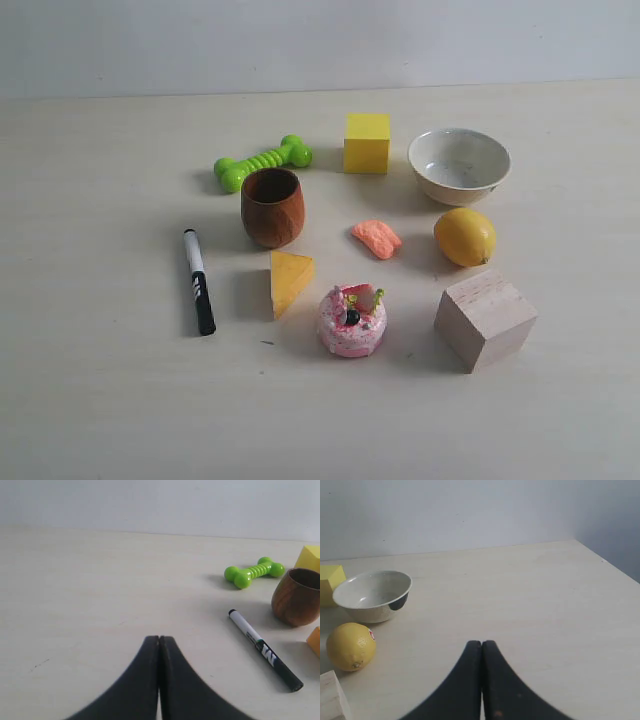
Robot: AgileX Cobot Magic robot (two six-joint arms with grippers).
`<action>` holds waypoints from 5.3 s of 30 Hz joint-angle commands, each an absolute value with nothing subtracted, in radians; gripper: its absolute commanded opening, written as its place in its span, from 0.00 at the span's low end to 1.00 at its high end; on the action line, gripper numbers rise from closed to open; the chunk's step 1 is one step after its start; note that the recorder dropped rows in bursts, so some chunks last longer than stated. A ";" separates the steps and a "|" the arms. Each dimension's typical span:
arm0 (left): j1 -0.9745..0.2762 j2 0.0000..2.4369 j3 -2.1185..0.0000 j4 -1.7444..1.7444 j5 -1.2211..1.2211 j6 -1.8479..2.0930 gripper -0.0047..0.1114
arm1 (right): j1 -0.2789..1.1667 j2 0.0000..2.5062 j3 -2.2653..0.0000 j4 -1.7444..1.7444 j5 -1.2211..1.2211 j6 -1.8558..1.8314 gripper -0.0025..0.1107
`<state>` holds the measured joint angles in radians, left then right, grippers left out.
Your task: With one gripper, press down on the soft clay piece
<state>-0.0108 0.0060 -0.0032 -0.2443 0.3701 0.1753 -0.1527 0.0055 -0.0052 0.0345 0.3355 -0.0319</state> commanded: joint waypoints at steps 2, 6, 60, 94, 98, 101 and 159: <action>-0.007 0.000 0.000 -0.248 0.367 0.180 0.04 | -0.151 0.000 0.000 0.040 0.326 -0.033 0.02; -0.007 0.000 0.000 -0.248 0.367 0.180 0.04 | -0.151 0.000 0.000 0.040 0.326 -0.033 0.02; -0.007 0.000 0.000 -0.248 0.367 0.180 0.04 | -0.041 0.410 -0.683 -0.039 0.077 -0.007 0.02; -0.007 0.000 0.000 -0.248 0.367 0.180 0.04 | 0.243 1.159 -0.927 0.352 0.715 0.007 0.02; -0.007 0.000 0.000 -0.248 0.367 0.180 0.04 | 0.331 1.238 -0.948 0.196 0.745 0.144 0.02; -0.007 0.000 0.000 -0.248 0.367 0.180 0.04 | 0.402 1.314 -1.012 0.066 0.785 0.259 0.02; -0.007 0.000 0.000 -0.248 0.367 0.180 0.04 | 0.527 2.111 -1.703 -0.040 1.188 1.242 0.02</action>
<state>-0.0108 0.0060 -0.0032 -0.2443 0.3701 0.1753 0.5328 2.1121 -1.6942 -0.0083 1.1611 1.1848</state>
